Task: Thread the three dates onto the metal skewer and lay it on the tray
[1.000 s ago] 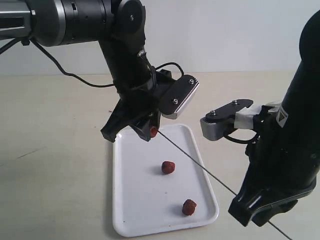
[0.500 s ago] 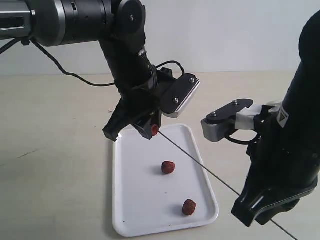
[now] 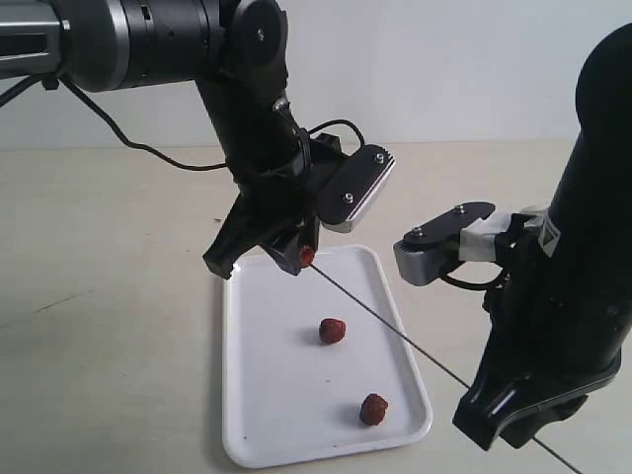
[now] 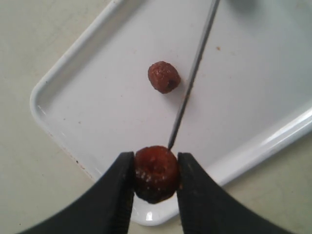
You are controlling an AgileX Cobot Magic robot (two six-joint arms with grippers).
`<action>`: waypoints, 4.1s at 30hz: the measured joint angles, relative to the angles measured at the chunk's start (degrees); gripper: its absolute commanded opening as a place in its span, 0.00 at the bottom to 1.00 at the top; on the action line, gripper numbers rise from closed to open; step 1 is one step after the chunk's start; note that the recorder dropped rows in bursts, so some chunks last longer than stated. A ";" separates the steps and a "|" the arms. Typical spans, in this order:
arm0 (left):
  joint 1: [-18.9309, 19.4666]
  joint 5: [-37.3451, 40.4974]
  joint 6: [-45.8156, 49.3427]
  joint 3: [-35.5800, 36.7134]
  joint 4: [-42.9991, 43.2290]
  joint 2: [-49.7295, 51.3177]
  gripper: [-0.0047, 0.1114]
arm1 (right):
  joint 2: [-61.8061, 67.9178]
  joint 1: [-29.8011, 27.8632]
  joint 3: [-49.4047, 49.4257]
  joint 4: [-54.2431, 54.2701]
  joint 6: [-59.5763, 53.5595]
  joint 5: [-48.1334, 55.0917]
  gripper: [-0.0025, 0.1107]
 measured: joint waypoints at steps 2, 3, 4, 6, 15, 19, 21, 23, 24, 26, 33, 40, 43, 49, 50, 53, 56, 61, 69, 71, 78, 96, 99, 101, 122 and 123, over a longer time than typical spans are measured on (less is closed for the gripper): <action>0.00 0.00 0.00 0.00 0.00 0.00 0.30 | 0.00 0.00 0.00 0.00 0.00 0.00 0.02; 0.00 0.00 0.00 0.00 -0.03 0.00 0.30 | 0.00 0.00 0.00 0.00 0.00 -0.12 0.02; 0.00 0.00 0.00 0.00 -0.13 0.00 0.30 | 0.00 0.00 0.00 0.00 0.00 -0.27 0.02; 0.00 0.00 0.00 0.00 -0.59 0.00 0.30 | 0.26 0.00 0.00 0.00 0.00 -0.80 0.02; 0.00 0.00 0.00 0.00 -1.39 0.00 0.30 | 1.95 0.00 0.00 0.00 0.53 -3.73 0.02; 0.00 0.00 0.00 0.00 -1.44 0.00 0.30 | 1.95 0.00 0.00 0.00 0.53 -4.44 0.02; 0.00 0.00 0.00 0.00 -1.44 0.00 0.30 | 1.95 0.00 0.00 0.00 0.53 -4.57 0.02; 0.00 0.00 0.00 0.00 -1.44 0.00 0.30 | 1.95 0.00 0.00 0.00 0.53 -4.69 0.02; 0.00 0.00 0.12 0.00 -1.53 0.00 0.30 | 1.95 0.00 0.00 0.00 0.60 -4.69 0.02; 0.00 0.00 0.12 0.00 -1.77 0.00 0.30 | 1.95 0.00 0.00 0.00 0.60 -4.69 0.02; 0.00 0.00 0.33 0.00 -2.37 0.00 0.30 | 1.95 0.00 0.00 0.00 0.11 -4.91 0.02; 0.00 0.00 0.73 0.00 -2.68 -0.09 0.30 | 3.20 0.00 0.00 0.00 -0.25 -4.50 0.02; 0.00 0.00 0.83 0.00 -2.81 -0.22 0.30 | 3.40 0.00 -0.15 0.00 -0.39 -4.17 0.02; 0.00 0.00 1.64 0.00 -2.45 -0.33 0.30 | 3.53 0.00 -2.66 0.00 -1.52 -2.07 0.02; 0.00 0.00 1.63 0.00 -2.45 -0.33 0.30 | 3.53 0.00 -3.18 0.00 -1.52 -1.36 0.02; 0.00 0.00 1.79 0.00 -2.45 -0.33 0.30 | 3.53 0.00 -3.99 0.00 -1.61 0.09 0.02; 0.00 0.23 1.79 0.00 -2.45 -0.33 0.30 | 3.53 0.00 -4.38 0.00 -1.76 0.50 0.02; 0.00 0.35 2.02 0.00 -2.45 -0.33 0.30 | 3.53 0.00 -4.38 0.22 -2.56 0.54 0.02; -0.37 0.58 2.18 0.00 -1.95 -0.33 0.30 | 3.53 -0.11 -4.75 0.22 -5.03 1.10 0.02; -0.71 0.58 2.32 0.00 -1.27 -0.33 0.30 | 4.12 -0.19 -5.75 0.22 -5.18 1.95 0.02; -1.15 0.98 2.43 0.00 -0.87 -0.33 0.30 | 7.80 -0.19 -9.02 0.12 -5.46 1.85 0.02; -0.99 1.03 2.68 0.00 -0.91 -0.33 0.30 | 7.91 -0.19 -9.46 0.01 -6.30 -3.80 0.02; -0.78 1.03 2.68 0.00 -1.37 -0.33 0.30 | 7.91 -0.19 -9.46 -0.09 -6.30 -4.18 0.02; -0.78 1.03 2.68 0.00 -1.37 -0.33 0.30 | 7.91 -0.19 -9.46 -0.09 -6.30 -4.18 0.02; -0.78 0.91 1.23 0.00 -1.69 -0.33 0.30 | 7.91 -0.32 -9.46 -0.21 -6.30 -3.84 0.02; -0.78 0.91 1.23 0.00 -1.82 -0.33 0.30 | 7.91 -0.32 -9.46 -0.21 -6.30 -3.84 0.02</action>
